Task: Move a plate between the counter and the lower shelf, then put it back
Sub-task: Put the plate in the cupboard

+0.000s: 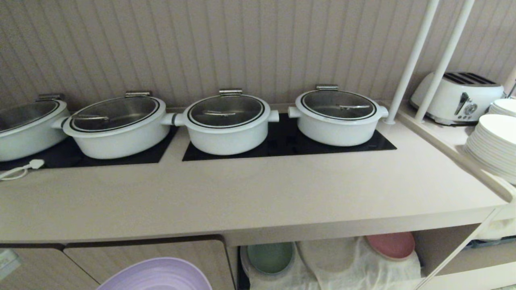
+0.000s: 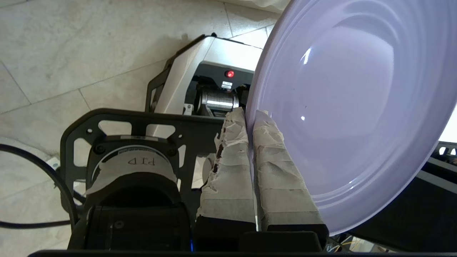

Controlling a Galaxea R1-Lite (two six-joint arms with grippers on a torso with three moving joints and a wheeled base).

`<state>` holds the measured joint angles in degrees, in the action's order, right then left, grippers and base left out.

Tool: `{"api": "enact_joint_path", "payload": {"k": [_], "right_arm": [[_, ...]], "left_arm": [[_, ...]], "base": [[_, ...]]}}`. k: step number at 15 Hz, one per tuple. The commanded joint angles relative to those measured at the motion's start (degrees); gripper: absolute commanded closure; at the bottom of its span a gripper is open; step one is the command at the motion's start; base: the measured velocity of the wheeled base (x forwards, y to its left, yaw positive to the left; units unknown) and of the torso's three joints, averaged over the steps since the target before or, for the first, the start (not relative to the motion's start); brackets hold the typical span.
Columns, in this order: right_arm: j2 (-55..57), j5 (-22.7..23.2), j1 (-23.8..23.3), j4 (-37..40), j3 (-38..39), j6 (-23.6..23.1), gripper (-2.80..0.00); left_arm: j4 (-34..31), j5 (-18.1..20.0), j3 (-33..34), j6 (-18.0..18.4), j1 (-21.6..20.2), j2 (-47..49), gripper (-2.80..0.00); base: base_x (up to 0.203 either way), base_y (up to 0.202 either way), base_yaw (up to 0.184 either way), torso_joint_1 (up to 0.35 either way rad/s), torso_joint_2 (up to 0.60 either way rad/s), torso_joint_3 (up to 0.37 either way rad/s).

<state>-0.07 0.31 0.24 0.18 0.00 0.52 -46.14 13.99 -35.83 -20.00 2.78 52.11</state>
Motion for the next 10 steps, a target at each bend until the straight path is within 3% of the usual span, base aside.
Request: {"api": "enact_joint_path", "payload": {"k": [1,4,10], "right_arm": [[0.1,0.0,0.0,0.0,0.0,0.0,0.0],[0.1,0.0,0.1,0.0,0.0,0.0,0.0],[0.1,0.0,0.1,0.0,0.0,0.0,0.0]], "left_arm": [[-0.3,0.0,0.1,-0.1,0.0,0.1,0.0],[-0.3,0.0,0.1,-0.1,0.0,0.2,0.0],[-0.3,0.0,0.2,-0.1,0.0,0.3,0.0]], "base": [[0.0,0.0,0.0,0.0,0.0,0.0],[0.001,-0.043,0.0,0.01,0.0,0.003],[0.0,-0.189,0.002,0.0,0.0,0.001]]}}
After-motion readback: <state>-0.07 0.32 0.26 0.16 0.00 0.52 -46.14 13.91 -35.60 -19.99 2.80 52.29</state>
